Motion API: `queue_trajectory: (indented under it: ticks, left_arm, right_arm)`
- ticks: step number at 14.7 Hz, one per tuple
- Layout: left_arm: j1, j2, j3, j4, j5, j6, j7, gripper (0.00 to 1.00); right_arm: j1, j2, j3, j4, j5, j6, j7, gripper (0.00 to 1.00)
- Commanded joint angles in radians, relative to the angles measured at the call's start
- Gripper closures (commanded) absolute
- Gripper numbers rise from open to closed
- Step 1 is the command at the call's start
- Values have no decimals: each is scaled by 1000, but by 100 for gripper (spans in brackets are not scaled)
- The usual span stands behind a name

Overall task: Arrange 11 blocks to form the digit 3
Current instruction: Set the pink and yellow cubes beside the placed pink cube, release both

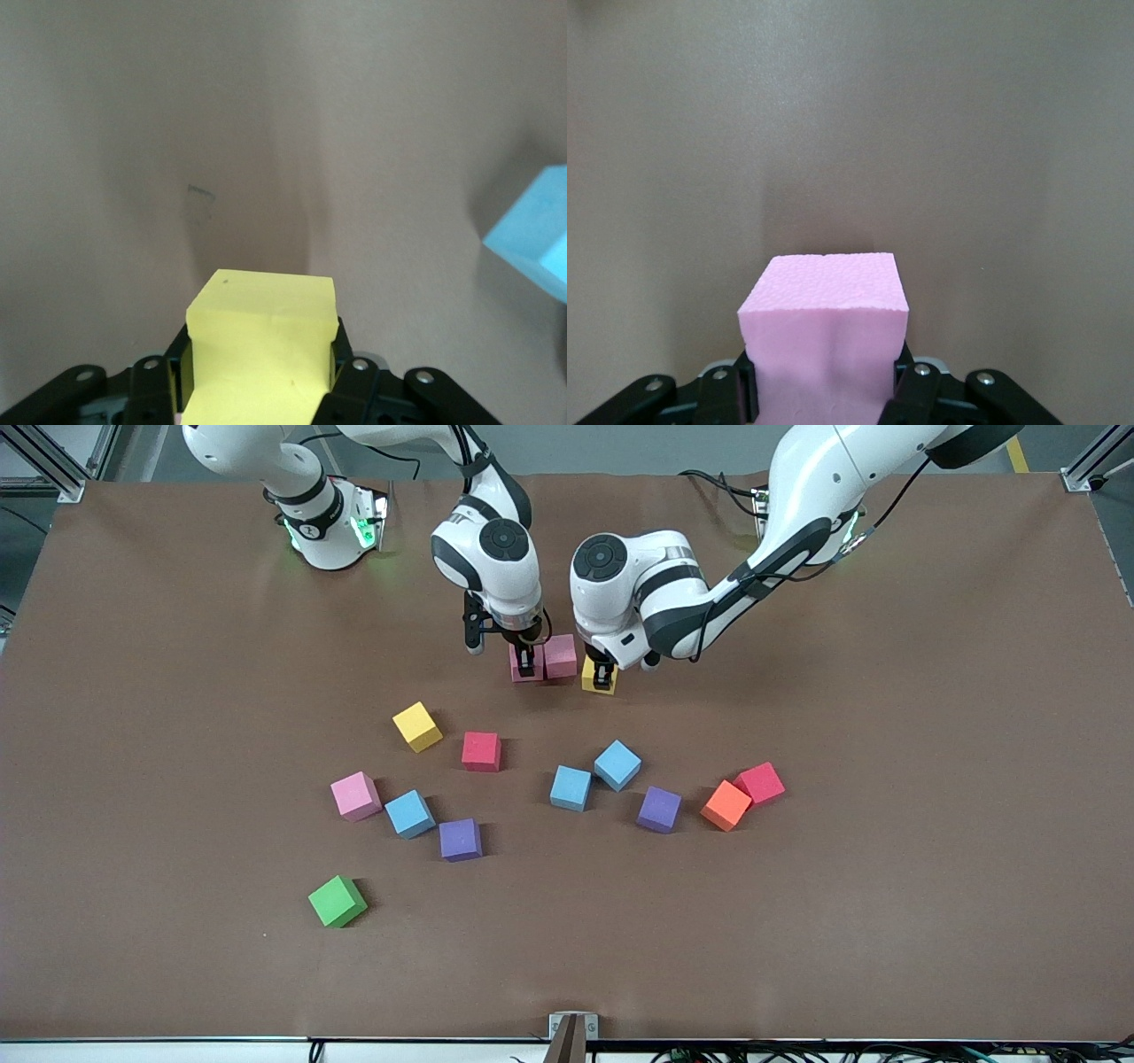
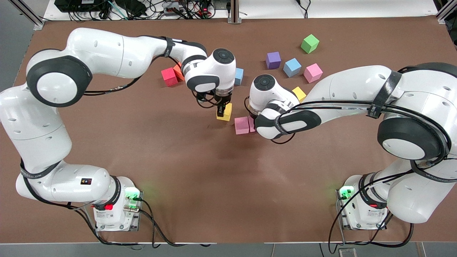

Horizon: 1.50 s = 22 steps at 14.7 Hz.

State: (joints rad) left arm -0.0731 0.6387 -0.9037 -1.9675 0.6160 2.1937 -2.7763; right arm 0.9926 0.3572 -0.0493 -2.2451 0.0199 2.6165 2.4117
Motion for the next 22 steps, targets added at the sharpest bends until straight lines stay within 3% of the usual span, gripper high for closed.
queue_trajectory:
  ticks: [1,10,22]
  left_arm:
    - [-43,2,31,-13,24,-11,-218,61]
    - [-62,-8,28,-57,31,20,-434,61]
    - [-62,-19,14,-79,31,43,-514,61]
  right_arm:
    - [11,16,-4,13,-15,10,29,100]
    - [18,20,-4,16,-14,8,30,100]
    - [20,26,-3,16,-12,8,30,99]
